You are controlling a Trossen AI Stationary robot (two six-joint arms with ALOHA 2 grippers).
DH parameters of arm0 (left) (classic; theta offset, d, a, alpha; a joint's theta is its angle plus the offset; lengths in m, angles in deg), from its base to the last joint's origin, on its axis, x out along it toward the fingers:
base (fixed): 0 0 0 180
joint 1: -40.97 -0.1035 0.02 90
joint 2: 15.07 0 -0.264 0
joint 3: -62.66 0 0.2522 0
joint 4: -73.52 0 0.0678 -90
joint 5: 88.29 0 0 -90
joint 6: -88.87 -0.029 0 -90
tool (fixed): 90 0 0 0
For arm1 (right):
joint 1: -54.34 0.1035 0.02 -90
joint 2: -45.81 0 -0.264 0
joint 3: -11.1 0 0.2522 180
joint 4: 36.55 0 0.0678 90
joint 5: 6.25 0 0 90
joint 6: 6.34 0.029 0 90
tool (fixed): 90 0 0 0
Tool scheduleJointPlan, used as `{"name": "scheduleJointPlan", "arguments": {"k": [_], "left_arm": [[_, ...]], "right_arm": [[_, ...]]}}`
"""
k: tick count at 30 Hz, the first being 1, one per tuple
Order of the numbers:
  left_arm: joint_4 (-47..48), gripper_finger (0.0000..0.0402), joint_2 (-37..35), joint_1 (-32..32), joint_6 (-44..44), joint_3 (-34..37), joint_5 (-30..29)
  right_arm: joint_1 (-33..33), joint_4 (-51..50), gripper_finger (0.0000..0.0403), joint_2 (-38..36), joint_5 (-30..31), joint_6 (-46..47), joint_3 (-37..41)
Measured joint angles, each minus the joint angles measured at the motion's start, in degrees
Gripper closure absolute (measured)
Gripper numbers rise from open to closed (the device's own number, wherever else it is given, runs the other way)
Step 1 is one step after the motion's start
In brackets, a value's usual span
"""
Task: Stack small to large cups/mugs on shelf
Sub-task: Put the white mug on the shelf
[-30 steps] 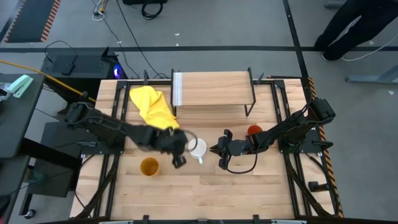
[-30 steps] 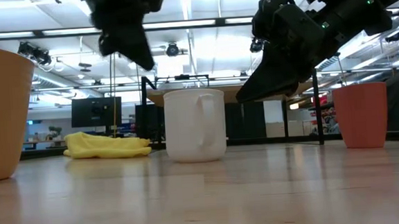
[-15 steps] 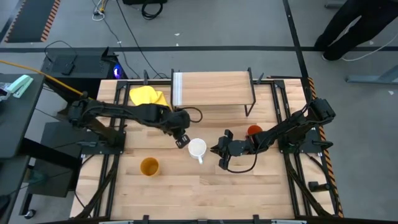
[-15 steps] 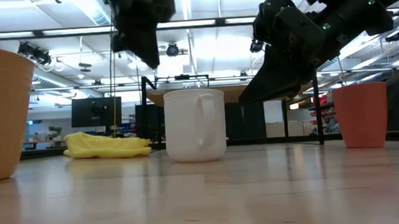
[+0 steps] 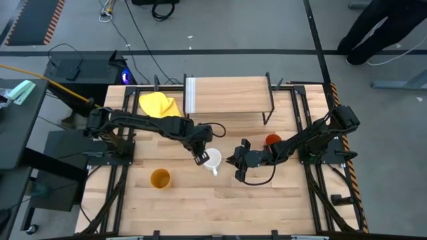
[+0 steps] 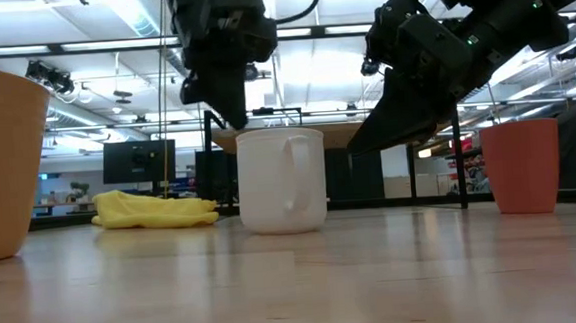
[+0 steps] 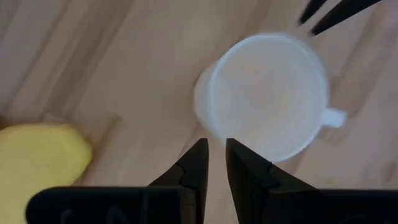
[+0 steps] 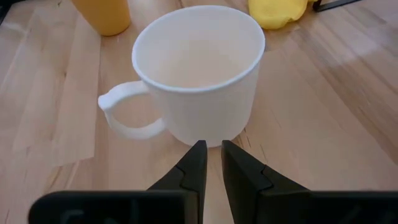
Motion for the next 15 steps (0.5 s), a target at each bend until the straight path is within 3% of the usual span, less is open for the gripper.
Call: {"name": "scheduleJointPlan", "arguments": {"k": [15], "left_arm": [[-1.9,0.0338,0.9,-0.9,-0.7,0.0,1.9]], "right_arm": [[0.0,0.0,0.0345,0.0,0.0,0.0,0.0]]}}
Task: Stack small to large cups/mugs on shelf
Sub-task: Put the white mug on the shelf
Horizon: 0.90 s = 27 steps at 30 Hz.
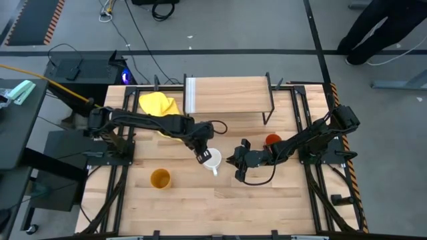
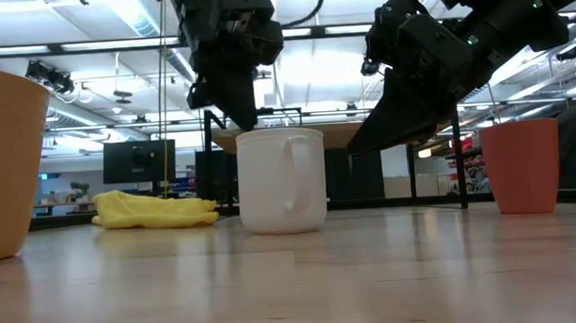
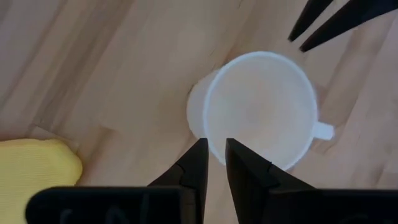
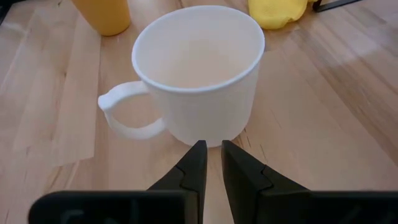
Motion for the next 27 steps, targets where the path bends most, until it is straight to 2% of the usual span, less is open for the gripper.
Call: {"name": "scheduleJointPlan", "arguments": {"k": [27], "left_arm": [[-0.9,0.0326,2.2,-0.9,-0.6,0.0,1.4]], "right_arm": [[0.0,-0.4,0.0345,0.0,0.0,-0.1,0.0]]}}
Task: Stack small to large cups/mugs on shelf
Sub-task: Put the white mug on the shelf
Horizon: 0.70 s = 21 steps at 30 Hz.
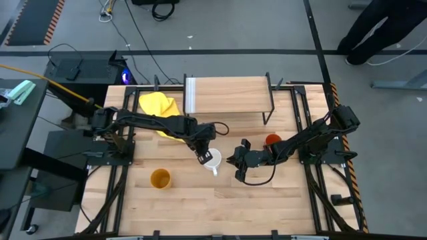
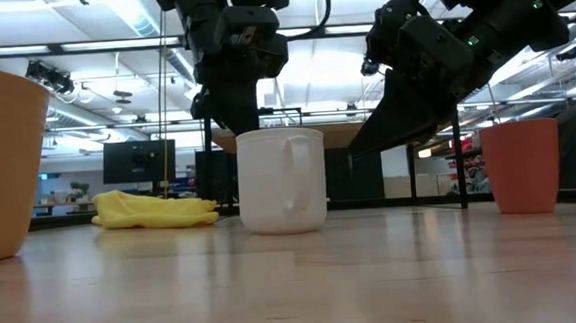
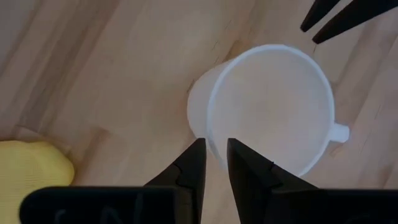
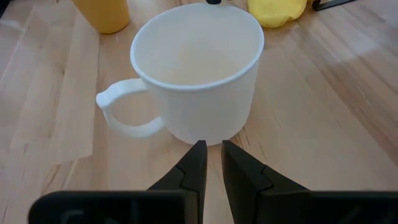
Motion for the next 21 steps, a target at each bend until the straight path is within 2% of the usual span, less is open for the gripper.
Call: {"name": "scheduleJointPlan", "arguments": {"k": [21], "left_arm": [[-0.6,0.0324,4.2,-0.2,0.0,0.0,1.8]], "right_arm": [[0.0,0.0,0.0345,0.0,0.3,0.0,0.0]]}}
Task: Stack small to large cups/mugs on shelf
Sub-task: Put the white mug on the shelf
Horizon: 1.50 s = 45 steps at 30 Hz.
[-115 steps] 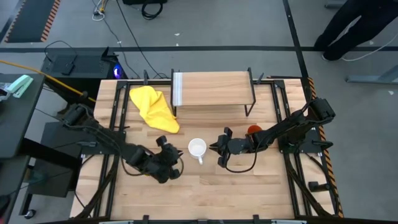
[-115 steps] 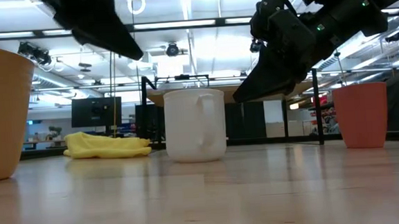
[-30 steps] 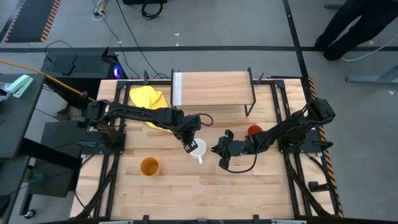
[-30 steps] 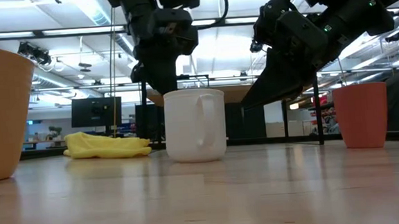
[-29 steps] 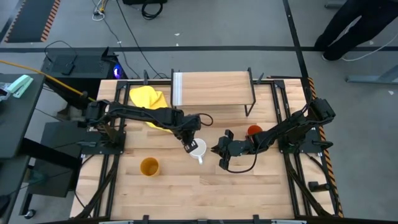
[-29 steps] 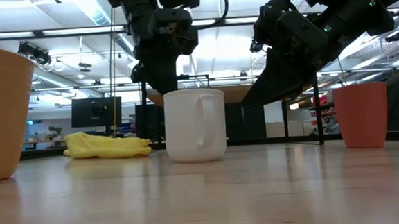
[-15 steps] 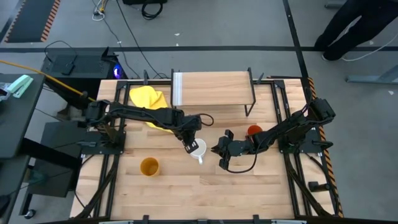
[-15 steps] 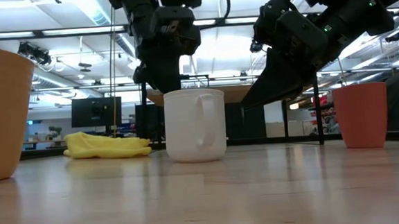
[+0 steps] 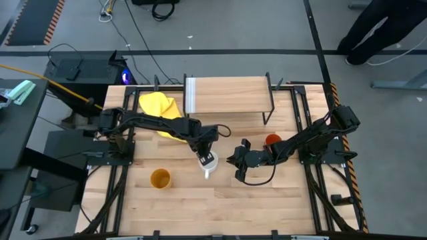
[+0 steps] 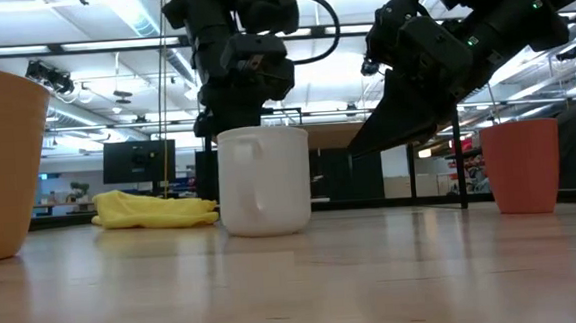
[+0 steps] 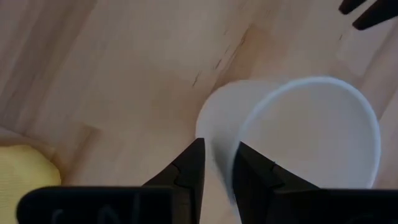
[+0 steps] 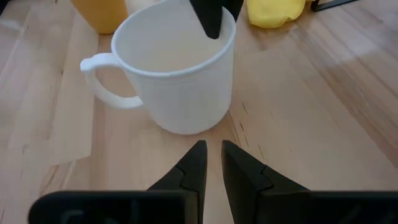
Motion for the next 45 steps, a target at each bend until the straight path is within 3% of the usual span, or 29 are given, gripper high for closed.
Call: {"name": "scheduleJointPlan", "arguments": {"k": [19,45], "left_arm": [[7.2,0.0353,-0.2,0.3,-1.8,-6.9,-1.2],[7.5,0.0308,0.5,0.6,-4.1,-6.9,-1.7]], "right_arm": [[0.0,-0.1,0.0345,0.0,0.0,0.0,0.0],[0.0,-0.1,0.0345,0.0,0.0,0.0,0.0]]}}
